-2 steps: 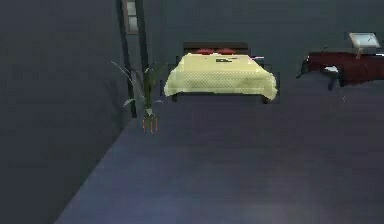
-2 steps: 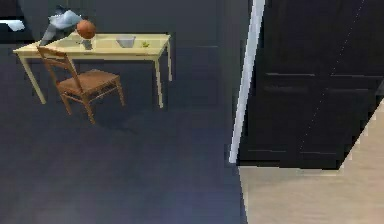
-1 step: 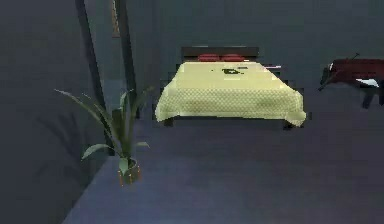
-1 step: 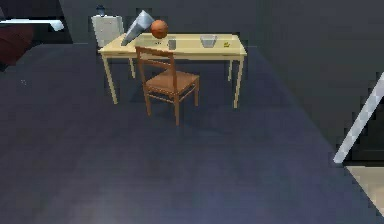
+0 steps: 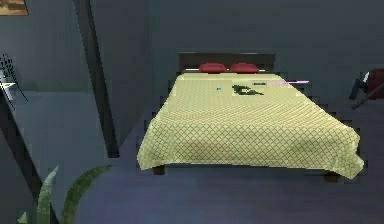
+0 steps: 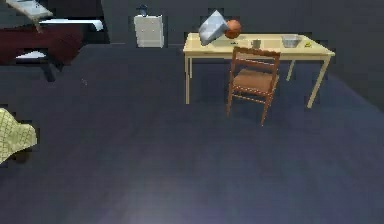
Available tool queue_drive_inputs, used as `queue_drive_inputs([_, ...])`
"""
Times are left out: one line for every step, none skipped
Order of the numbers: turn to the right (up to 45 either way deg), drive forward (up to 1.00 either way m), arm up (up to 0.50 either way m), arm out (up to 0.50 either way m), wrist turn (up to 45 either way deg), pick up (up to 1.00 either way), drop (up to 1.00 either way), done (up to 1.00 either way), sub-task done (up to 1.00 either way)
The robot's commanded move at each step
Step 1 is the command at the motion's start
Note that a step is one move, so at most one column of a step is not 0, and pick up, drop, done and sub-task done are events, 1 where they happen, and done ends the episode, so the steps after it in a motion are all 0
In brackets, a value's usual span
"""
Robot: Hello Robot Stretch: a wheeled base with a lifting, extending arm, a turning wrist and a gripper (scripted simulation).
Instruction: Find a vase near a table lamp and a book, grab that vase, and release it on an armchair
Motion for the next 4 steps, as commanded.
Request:
queue_drive_inputs([0.0, 0.75, 0.0, 0.0, 0.0, 0.0, 0.0, 0.0, 0.0])
queue_drive_inputs([-42.0, 0.0, 0.0, 0.0, 0.0, 0.0, 0.0, 0.0, 0.0])
queue_drive_inputs([0.0, 0.2, 0.0, 0.0, 0.0, 0.0, 0.0, 0.0, 0.0])
queue_drive_inputs([-12.0, 0.0, 0.0, 0.0, 0.0, 0.0, 0.0, 0.0, 0.0])
